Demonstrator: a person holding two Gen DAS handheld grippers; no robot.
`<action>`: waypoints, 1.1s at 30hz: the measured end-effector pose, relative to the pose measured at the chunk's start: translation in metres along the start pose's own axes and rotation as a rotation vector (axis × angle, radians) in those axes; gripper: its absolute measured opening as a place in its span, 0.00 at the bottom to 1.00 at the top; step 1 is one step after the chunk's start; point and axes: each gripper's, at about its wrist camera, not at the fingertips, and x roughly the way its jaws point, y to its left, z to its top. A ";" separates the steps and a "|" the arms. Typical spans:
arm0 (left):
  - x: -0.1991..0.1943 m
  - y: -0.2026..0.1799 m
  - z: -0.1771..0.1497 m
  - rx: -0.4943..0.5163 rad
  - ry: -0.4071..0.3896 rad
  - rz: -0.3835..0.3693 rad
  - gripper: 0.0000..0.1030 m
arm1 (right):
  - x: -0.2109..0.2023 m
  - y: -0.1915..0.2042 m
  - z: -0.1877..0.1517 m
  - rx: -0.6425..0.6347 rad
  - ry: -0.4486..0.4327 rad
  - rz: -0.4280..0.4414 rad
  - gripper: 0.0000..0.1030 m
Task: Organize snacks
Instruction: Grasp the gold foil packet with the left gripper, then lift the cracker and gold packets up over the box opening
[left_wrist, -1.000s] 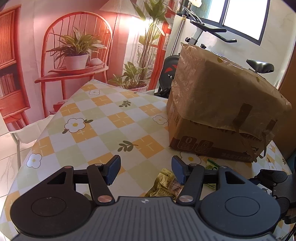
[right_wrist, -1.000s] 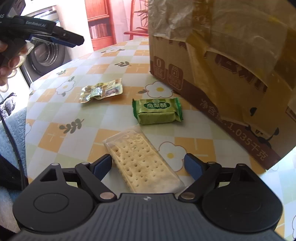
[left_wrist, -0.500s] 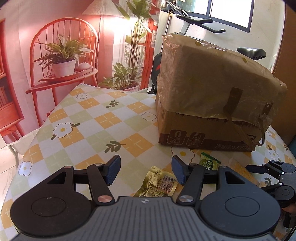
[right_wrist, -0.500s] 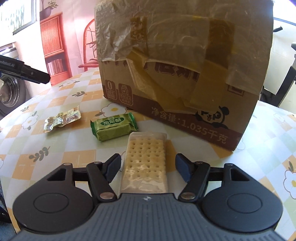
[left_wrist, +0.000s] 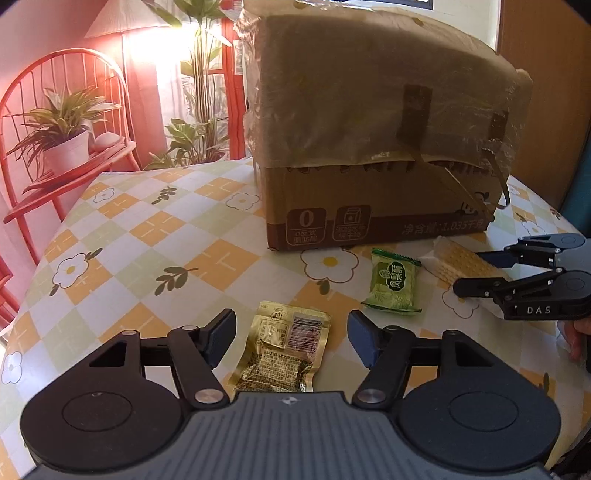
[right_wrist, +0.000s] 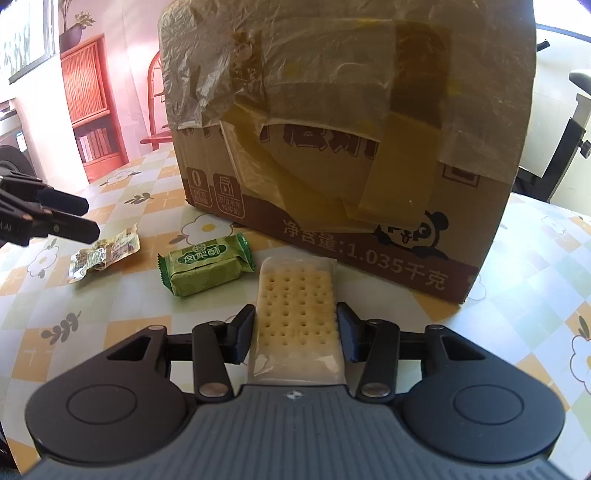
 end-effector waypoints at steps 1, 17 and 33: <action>0.004 0.000 -0.003 0.007 0.012 0.007 0.69 | 0.000 0.000 -0.001 0.004 -0.003 -0.002 0.47; 0.019 0.004 -0.027 -0.064 0.027 0.064 0.74 | 0.000 0.001 -0.002 0.001 -0.010 -0.004 0.48; 0.001 -0.011 -0.032 -0.093 -0.052 0.053 0.49 | 0.000 0.001 -0.002 0.001 -0.010 -0.003 0.48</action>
